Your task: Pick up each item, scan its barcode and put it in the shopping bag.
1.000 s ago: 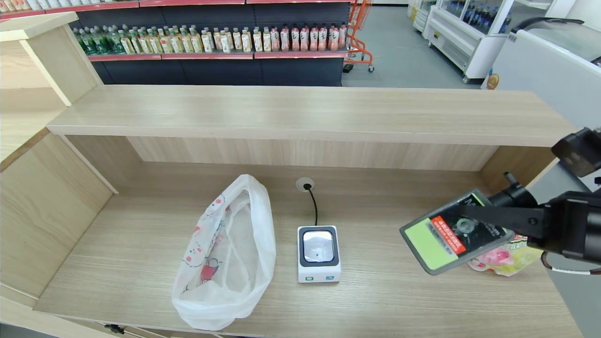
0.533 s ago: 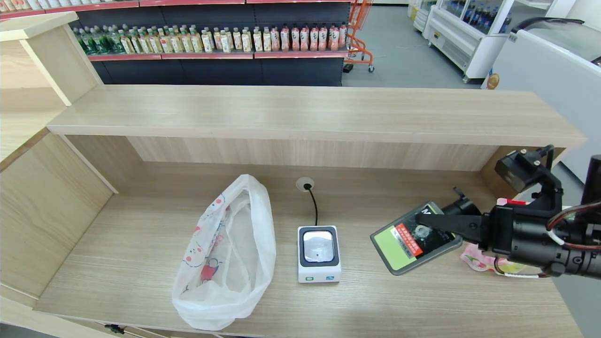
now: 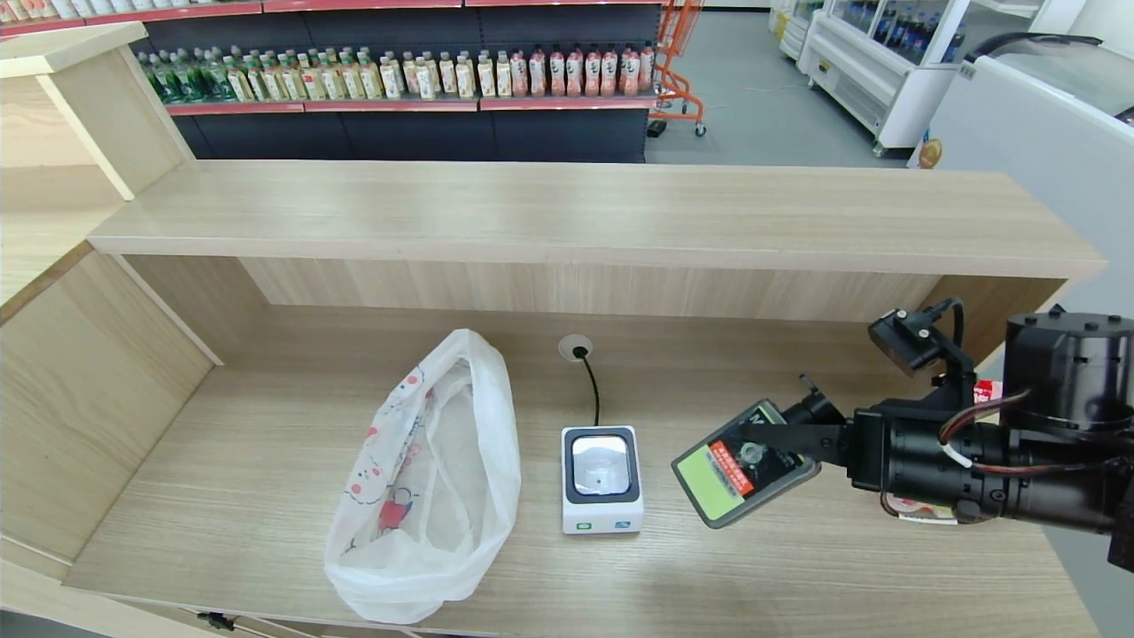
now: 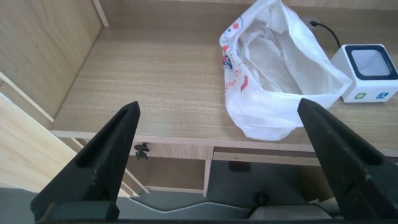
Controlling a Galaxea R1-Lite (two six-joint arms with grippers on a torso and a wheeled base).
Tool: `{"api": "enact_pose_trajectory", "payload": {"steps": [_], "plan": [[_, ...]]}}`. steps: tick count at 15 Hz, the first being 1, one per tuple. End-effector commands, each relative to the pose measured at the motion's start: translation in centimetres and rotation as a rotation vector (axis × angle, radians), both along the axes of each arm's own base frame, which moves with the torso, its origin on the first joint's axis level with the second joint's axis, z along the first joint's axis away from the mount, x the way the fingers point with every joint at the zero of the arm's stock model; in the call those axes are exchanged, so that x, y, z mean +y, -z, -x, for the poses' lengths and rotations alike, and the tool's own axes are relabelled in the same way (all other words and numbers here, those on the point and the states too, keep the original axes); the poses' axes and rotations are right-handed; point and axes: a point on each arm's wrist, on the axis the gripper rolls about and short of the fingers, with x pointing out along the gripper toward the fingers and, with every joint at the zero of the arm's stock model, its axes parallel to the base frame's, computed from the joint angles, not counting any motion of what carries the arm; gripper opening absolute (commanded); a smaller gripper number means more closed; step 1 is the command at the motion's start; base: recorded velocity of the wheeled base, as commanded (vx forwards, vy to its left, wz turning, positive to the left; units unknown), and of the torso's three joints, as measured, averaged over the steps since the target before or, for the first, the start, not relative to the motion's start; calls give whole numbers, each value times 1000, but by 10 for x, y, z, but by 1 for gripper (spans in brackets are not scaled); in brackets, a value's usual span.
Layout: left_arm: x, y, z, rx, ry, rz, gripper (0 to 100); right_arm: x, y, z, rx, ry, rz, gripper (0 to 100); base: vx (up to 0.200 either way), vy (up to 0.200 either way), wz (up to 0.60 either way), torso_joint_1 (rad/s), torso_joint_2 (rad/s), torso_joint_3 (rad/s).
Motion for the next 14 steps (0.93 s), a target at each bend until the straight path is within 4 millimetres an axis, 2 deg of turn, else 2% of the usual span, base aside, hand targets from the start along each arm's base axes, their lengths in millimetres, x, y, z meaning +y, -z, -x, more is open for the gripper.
{"api": "enact_pose_trajectory", "payload": {"steps": [1,2,8,12,14], "plan": [[0,0,0,0,0,2,100,4,9,-5,29,-12,16,0,0,0,0,0,0,0],[0,0,0,0,0,2,100,7,10,-9,8,-21,17,0,0,0,0,0,0,0],[0,0,0,0,0,11,100,20,23,-29,-41,45,53,0,0,200,0,5,3,2],[0,0,0,0,0,5,100,24,36,-36,-58,59,124,0,0,0,0,0,0,0],[0,0,0,0,0,5,100,25,50,-42,-73,77,200,0,0,0,0,0,0,0]]}}
